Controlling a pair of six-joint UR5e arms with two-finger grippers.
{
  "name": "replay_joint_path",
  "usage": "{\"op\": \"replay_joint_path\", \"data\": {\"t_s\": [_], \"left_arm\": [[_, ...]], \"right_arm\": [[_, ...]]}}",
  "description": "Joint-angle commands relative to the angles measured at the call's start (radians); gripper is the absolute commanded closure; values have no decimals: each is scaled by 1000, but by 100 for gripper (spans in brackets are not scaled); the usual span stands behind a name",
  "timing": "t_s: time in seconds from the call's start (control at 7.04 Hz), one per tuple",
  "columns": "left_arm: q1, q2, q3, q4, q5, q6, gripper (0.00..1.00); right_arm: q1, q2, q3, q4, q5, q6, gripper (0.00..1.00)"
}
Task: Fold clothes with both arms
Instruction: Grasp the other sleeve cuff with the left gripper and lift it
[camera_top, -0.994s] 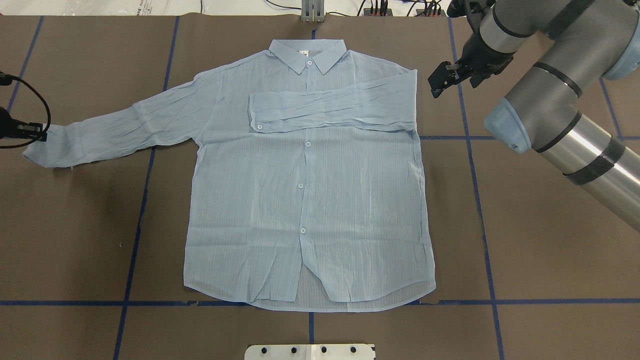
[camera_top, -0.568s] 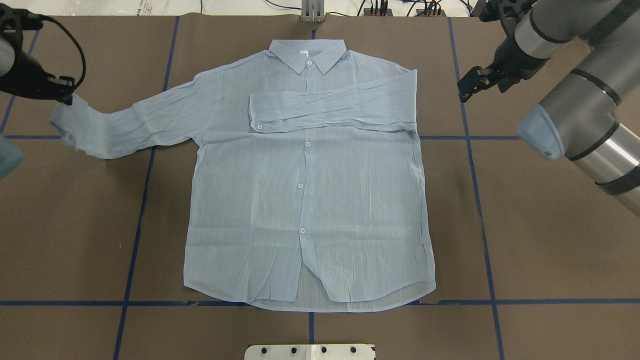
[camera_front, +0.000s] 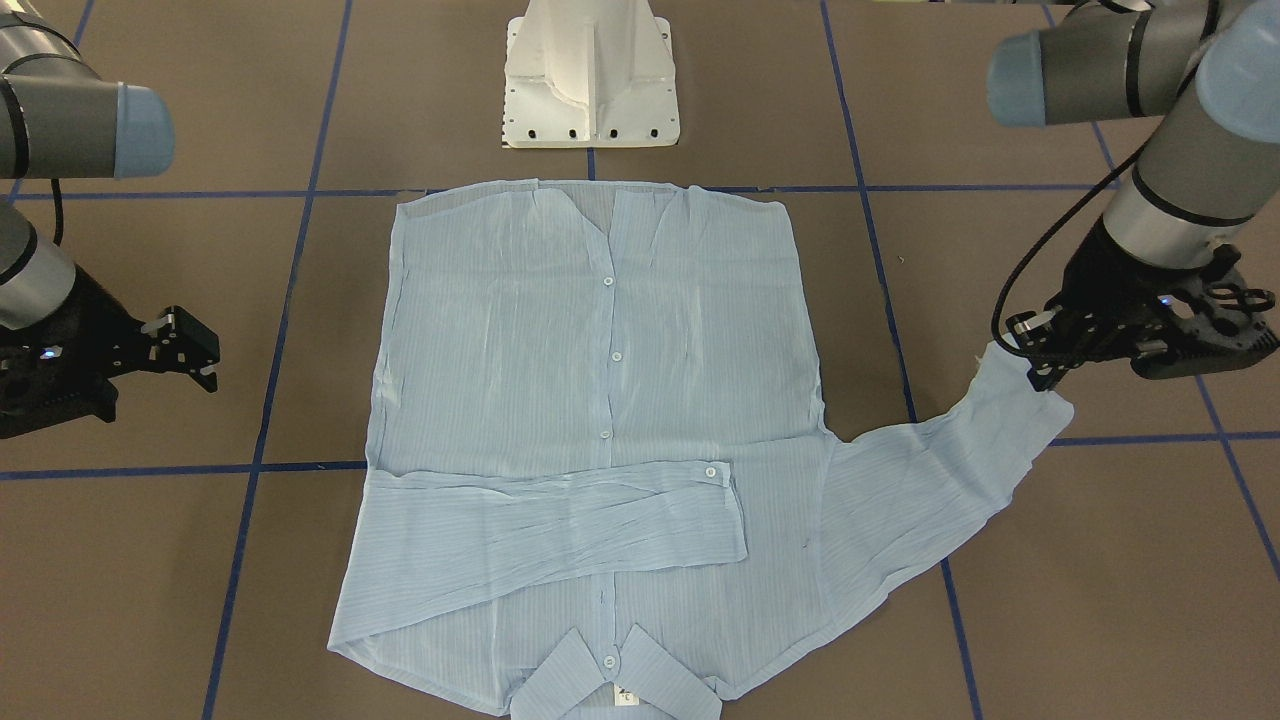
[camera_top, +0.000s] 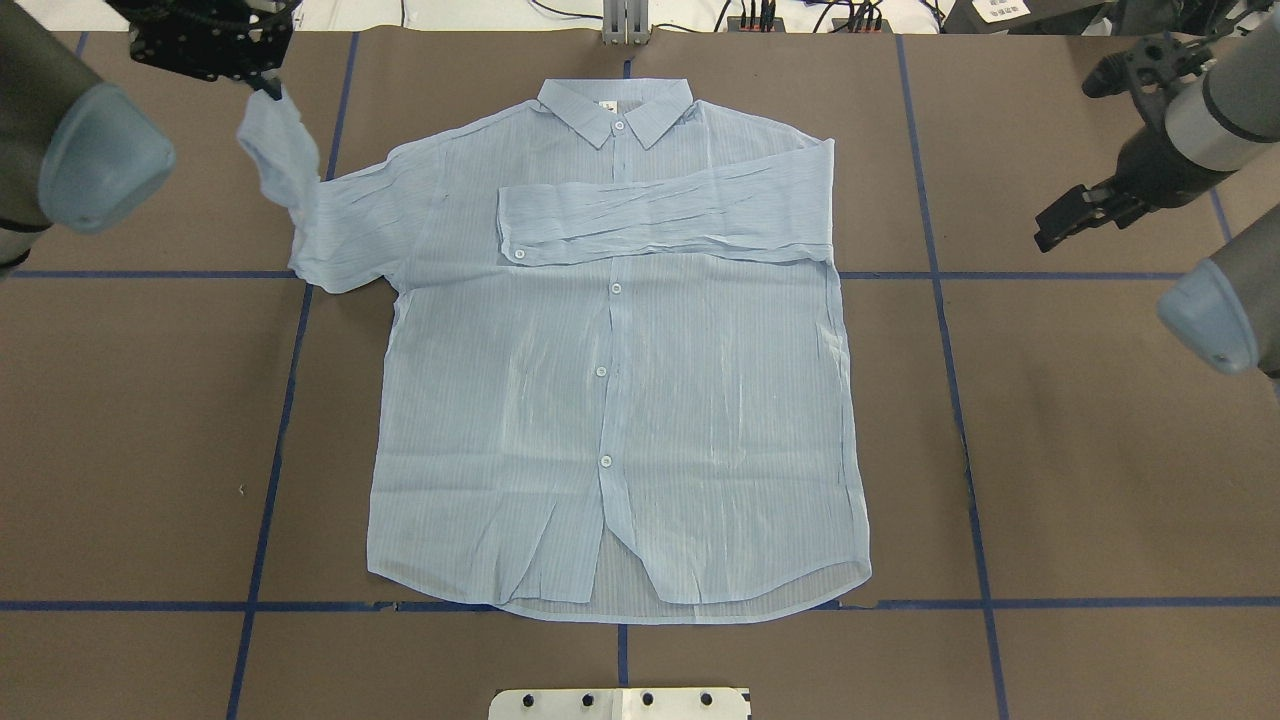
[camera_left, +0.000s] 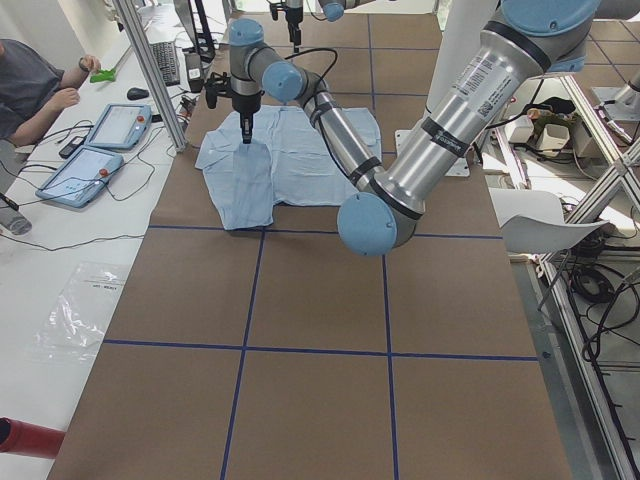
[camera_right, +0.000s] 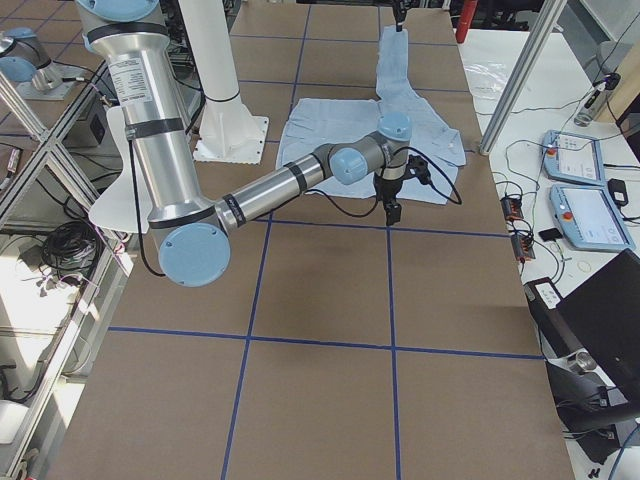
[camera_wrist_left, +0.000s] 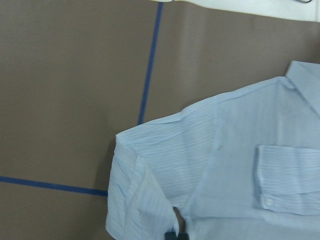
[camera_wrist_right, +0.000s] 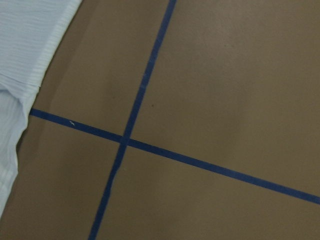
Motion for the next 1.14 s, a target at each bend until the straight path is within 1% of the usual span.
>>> {"op": "replay_joint_path", "data": {"t_s": [0.0,0.14,0.28,0.71,0.85,0.99], "left_arm": [[6,-148,27,3,-101,-179,100],[41,-198,67,-8,-101,-238,100],[61,-205,102,-75,-101,-293,100],[133,-222,231,-333,-98,-498,100],[182,-266,316,-415,-86,-573,100],[228,-320,424,-509,-36,-635,100]], "right_arm": [[50,-59,9,0,32,-47,0],[51,-61,3,0,32,-47,0],[54,-64,2,0,32,-47,0],[56,-65,-10,-1,27,-49,0],[56,-67,-16,0,27,-49,0],[57,-72,-17,0,27,-49,0]]}}
